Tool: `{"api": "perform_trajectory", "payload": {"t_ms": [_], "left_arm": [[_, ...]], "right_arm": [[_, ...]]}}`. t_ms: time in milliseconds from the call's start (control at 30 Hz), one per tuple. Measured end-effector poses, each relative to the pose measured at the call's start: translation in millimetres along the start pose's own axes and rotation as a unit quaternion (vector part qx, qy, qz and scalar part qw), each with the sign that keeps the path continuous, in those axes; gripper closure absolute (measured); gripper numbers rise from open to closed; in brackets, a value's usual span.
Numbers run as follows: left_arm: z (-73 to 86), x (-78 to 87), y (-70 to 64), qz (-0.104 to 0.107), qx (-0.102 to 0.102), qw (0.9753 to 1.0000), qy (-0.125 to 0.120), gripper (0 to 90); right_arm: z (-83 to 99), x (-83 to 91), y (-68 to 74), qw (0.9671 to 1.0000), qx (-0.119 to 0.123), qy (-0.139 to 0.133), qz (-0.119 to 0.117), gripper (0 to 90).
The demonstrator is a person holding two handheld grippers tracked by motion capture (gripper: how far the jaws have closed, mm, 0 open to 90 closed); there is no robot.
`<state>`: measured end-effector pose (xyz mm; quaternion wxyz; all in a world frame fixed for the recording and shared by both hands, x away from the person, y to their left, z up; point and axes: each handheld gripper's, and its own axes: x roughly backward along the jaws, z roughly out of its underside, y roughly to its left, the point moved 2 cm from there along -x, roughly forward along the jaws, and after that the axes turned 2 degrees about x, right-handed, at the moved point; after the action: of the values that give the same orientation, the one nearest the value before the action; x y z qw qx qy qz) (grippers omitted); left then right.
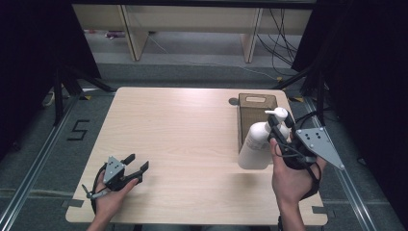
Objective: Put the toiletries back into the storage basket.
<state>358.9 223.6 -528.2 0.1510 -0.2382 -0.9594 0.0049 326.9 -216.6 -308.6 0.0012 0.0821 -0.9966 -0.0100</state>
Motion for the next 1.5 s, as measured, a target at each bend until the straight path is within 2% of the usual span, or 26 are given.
{"api": "perform_trajectory", "payload": {"t_ms": [200,233,333,433,467,900,1000,1167,1233,1300,1400,1433,1500], "left_arm": [[-0.1,-0.1,-0.1,-0.001,0.000,1.0000,0.001,35.5],[0.0,-0.2,-0.1,0.000,-0.001,1.0000,0.001,35.5],[0.0,-0.1,0.0,0.000,0.000,1.0000,0.001,35.5],[0.0,-0.2,0.0,0.000,0.000,1.0000,0.001,35.5],[-0.1,-0.2,-0.1,0.000,0.000,1.0000,0.001,35.5],[0.1,-0.6,0.2,0.002,0.001,1.0000,-0.002,35.5],[-0.1,-0.1,0.1,0.001,0.000,1.0000,0.001,35.4],[0.0,-0.2,0.0,0.001,0.001,1.0000,0.002,35.4],[0.0,-0.3,-0.1,0.001,0.000,1.0000,0.002,35.4],[0.0,-0.3,-0.1,0.001,0.000,1.0000,0.002,35.4],[0.0,-0.3,-0.1,0.001,0.000,1.0000,0.002,35.4],[0.0,-0.2,-0.1,0.001,0.000,1.0000,0.002,35.4],[-0.1,-0.3,0.1,0.001,-0.001,1.0000,0.002,35.4]], "right_arm": [[-2.1,0.5,-3.4,1.0000,-0.008,-0.002,0.004,60.3],[-2.5,0.3,-6.3,0.9999,0.002,-0.004,0.012,60.2],[-2.4,-0.6,-6.6,0.9999,-0.003,-0.003,0.011,60.2],[-2.7,-1.0,-9.8,0.9998,0.005,-0.004,0.017,60.2],[-2.7,-1.4,-9.7,0.9999,-0.001,-0.003,0.016,60.2],[-7.5,-6.0,-15.5,0.9994,0.016,-0.007,0.031,60.2],[-9.9,-7.6,-16.8,0.9992,0.018,-0.015,0.032,60.2],[-11.9,-10.2,-18.0,0.9994,0.011,-0.013,0.031,60.2],[-13.0,-11.6,-20.1,0.9992,0.021,-0.016,0.031,60.2],[-13.7,-12.1,-19.2,0.9993,0.014,-0.014,0.033,60.2],[-14.4,-14.3,-20.8,0.9988,0.026,-0.018,0.037,60.2],[-14.2,-15.1,-19.6,0.9992,0.015,-0.017,0.033,60.2],[-14.5,-16.2,-20.6,0.9990,0.021,-0.018,0.035,60.2]]}}
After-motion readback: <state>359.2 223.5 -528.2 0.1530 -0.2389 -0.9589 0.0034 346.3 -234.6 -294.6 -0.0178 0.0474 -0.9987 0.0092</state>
